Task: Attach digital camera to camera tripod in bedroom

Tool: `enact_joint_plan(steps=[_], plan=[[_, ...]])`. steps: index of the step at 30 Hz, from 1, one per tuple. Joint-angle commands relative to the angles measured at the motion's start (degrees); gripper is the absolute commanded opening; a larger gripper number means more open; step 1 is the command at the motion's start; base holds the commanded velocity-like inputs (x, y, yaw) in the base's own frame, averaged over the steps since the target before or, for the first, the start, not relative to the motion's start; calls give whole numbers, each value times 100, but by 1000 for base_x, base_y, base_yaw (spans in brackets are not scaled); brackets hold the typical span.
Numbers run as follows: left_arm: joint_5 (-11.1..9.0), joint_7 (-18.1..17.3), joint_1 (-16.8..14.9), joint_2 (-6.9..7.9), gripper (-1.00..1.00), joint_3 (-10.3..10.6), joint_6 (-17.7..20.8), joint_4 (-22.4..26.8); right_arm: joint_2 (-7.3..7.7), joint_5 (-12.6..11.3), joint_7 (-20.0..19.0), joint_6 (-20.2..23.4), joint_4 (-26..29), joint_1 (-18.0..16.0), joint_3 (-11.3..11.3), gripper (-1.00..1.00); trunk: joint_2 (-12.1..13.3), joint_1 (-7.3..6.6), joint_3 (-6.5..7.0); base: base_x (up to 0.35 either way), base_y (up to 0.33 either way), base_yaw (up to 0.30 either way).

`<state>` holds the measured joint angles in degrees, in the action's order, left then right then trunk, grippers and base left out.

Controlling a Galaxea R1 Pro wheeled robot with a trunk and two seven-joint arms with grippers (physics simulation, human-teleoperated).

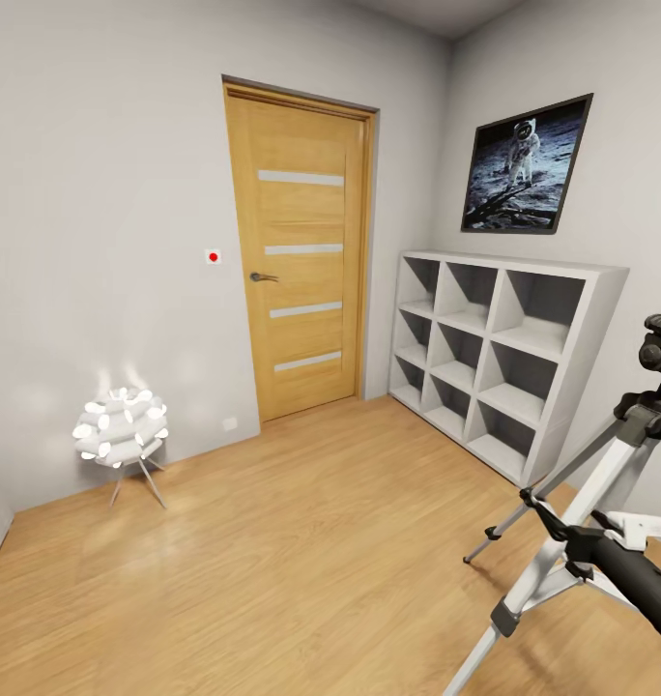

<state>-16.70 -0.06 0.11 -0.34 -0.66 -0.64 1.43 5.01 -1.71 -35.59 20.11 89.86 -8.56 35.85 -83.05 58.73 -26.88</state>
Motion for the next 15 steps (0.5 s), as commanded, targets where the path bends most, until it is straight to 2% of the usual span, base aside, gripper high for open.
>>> enact_joint_plan(steps=[1, 15], plan=[[-27, -1, 2, -1, 100, -4, -7, 6, -3, -17, -28, 47, 5, -5, 17, 100, -3, 0, -5, 0, 0, 0], [-27, -2, 3, -1, 100, -4, -7, 6, -8, -5, 87, 47, 5, -5, 79, 100, -3, 0, -5, 0, 0, 0]])
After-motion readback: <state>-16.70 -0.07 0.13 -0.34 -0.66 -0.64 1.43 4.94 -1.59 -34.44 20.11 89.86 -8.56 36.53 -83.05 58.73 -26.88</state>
